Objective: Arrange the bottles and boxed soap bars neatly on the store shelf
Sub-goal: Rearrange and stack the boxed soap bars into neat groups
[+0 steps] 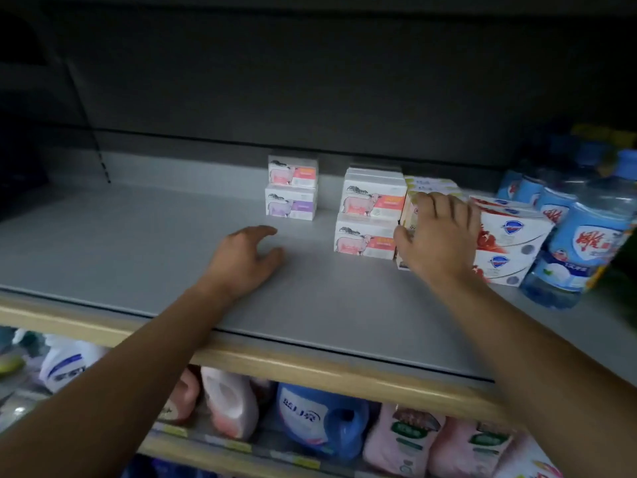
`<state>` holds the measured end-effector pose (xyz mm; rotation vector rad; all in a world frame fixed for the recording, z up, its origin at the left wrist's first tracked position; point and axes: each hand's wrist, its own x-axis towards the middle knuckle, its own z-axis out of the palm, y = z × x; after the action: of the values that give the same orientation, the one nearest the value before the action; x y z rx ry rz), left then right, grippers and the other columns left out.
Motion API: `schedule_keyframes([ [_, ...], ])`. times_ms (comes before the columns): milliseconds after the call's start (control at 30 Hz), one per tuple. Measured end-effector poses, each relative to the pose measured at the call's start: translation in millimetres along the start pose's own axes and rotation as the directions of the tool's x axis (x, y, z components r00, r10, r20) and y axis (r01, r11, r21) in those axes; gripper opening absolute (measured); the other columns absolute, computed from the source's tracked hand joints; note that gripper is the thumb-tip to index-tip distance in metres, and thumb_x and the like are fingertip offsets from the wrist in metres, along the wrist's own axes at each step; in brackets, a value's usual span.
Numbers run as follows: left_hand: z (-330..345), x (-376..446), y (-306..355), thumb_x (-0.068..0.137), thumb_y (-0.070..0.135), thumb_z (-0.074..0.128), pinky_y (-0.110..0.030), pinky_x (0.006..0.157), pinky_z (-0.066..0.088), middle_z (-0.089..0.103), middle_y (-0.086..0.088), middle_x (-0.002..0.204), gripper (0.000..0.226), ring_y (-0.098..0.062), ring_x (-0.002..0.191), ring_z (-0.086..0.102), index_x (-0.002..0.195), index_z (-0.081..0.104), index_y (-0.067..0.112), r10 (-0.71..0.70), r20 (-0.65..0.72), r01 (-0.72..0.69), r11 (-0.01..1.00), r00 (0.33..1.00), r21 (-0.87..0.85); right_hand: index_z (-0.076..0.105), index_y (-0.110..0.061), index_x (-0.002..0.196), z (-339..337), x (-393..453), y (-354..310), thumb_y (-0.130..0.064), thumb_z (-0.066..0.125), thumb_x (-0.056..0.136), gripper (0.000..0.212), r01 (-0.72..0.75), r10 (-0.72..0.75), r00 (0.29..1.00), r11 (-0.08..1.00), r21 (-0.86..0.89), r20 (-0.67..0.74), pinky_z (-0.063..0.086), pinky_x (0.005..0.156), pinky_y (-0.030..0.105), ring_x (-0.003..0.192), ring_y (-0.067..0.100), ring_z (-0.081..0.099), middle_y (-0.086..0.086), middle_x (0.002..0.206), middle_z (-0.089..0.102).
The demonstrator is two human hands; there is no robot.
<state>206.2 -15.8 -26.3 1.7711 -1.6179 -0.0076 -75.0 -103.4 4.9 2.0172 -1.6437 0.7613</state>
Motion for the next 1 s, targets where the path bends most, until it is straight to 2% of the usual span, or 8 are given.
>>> schedule_keyframes([
  [167, 32, 59, 10, 0.088, 0.035, 0.065, -0.028, 0.095, 0.042, 0.06, -0.008, 0.133, 0.048, -0.027, 0.118, 0.057, 0.132, 0.058, 0.018, -0.016, -0.019, 0.016, 1.0, 1.0, 0.012, 0.053, -0.01, 0.127, 18, -2, 0, -0.04, 0.052, 0.086, 0.051, -0.005, 0.009, 0.989, 1.0, 0.031, -0.147, 0.019, 0.116, 0.053, 0.119, 0.034, 0.046, 0.011, 0.122, 0.054],
  [333, 63, 120, 4, 0.088, 0.036, 0.062, -0.039, 0.103, 0.041, 0.052, -0.013, 0.141, 0.055, -0.035, 0.128, 0.045, 0.137, 0.052, 0.013, -0.021, -0.024, 0.024, 0.992, 0.999, 0.125, 0.059, -0.009, 0.121, 30, 1, -2, -0.037, 0.055, 0.084, 0.047, -0.025, 0.054, 0.957, 0.994, 0.105, -0.285, 0.016, 0.116, 0.049, 0.114, 0.035, 0.05, 0.012, 0.116, 0.058],
  [500, 79, 166, -14, 0.086, 0.055, 0.059, -0.043, 0.11, 0.034, 0.044, -0.011, 0.147, 0.069, -0.035, 0.135, 0.033, 0.141, 0.045, 0.017, -0.047, -0.008, 0.047, 0.941, 0.999, 0.335, 0.061, -0.01, 0.119, 30, 3, -3, -0.038, 0.057, 0.083, 0.046, -0.043, 0.087, 0.953, 0.987, 0.156, -0.291, 0.016, 0.117, 0.049, 0.115, 0.034, 0.051, 0.01, 0.113, 0.06],
  [600, 91, 172, -22, 0.086, 0.05, 0.059, -0.046, 0.11, 0.032, 0.04, -0.012, 0.147, 0.066, -0.037, 0.134, 0.032, 0.142, 0.042, 0.019, -0.064, 0.014, 0.054, 0.924, 0.998, 0.379, 0.06, -0.01, 0.12, 29, 2, -3, -0.038, 0.058, 0.081, 0.047, -0.054, 0.092, 0.961, 0.987, 0.149, -0.262, 0.012, 0.118, 0.047, 0.117, 0.034, 0.049, 0.009, 0.116, 0.059],
  [733, 92, 171, -23, 0.084, 0.041, 0.061, -0.049, 0.102, 0.031, 0.039, -0.012, 0.137, 0.057, -0.038, 0.124, 0.032, 0.136, 0.047, 0.021, -0.039, -0.055, 0.062, 0.862, 0.998, 0.503, 0.06, -0.01, 0.12, 28, 3, -2, -0.036, 0.059, 0.08, 0.047, -0.063, 0.102, 0.963, 0.985, 0.159, -0.249, 0.012, 0.118, 0.046, 0.118, 0.034, 0.049, 0.009, 0.117, 0.058],
  [833, 86, 166, -20, 0.082, 0.038, 0.067, -0.05, 0.102, 0.032, 0.04, -0.013, 0.134, 0.055, -0.038, 0.124, 0.033, 0.131, 0.047, 0.022, -0.054, -0.043, 0.068, 0.888, 0.998, 0.455, 0.059, -0.011, 0.121, 27, 2, -3, -0.037, 0.059, 0.081, 0.048, -0.071, 0.107, 0.968, 0.984, 0.16, -0.227, 0.011, 0.119, 0.046, 0.119, 0.034, 0.048, 0.009, 0.118, 0.058],
  [933, 79, 151, -16, 0.082, 0.031, 0.07, -0.046, 0.09, 0.043, 0.052, -0.013, 0.126, 0.052, -0.037, 0.117, 0.039, 0.127, 0.046, 0.02, -0.017, -0.018, 0.022, 0.937, 1.0, 0.349, 0.059, -0.01, 0.122, 24, 2, -2, -0.037, 0.058, 0.081, 0.049, -0.075, 0.109, 0.972, 0.984, 0.163, -0.21, 0.01, 0.119, 0.046, 0.119, 0.034, 0.047, 0.01, 0.119, 0.057],
  [1000, 73, 139, -11, 0.082, 0.027, 0.07, -0.043, 0.086, 0.045, 0.057, -0.012, 0.122, 0.05, -0.035, 0.115, 0.041, 0.128, 0.049, 0.02, 0.031, -0.016, -0.025, 0.956, 0.999, 0.293, 0.059, -0.01, 0.123, 22, 2, -2, -0.036, 0.058, 0.081, 0.05, -0.077, 0.11, 0.974, 0.983, 0.169, -0.197, 0.009, 0.119, 0.045, 0.119, 0.034, 0.047, 0.01, 0.119, 0.057],
])
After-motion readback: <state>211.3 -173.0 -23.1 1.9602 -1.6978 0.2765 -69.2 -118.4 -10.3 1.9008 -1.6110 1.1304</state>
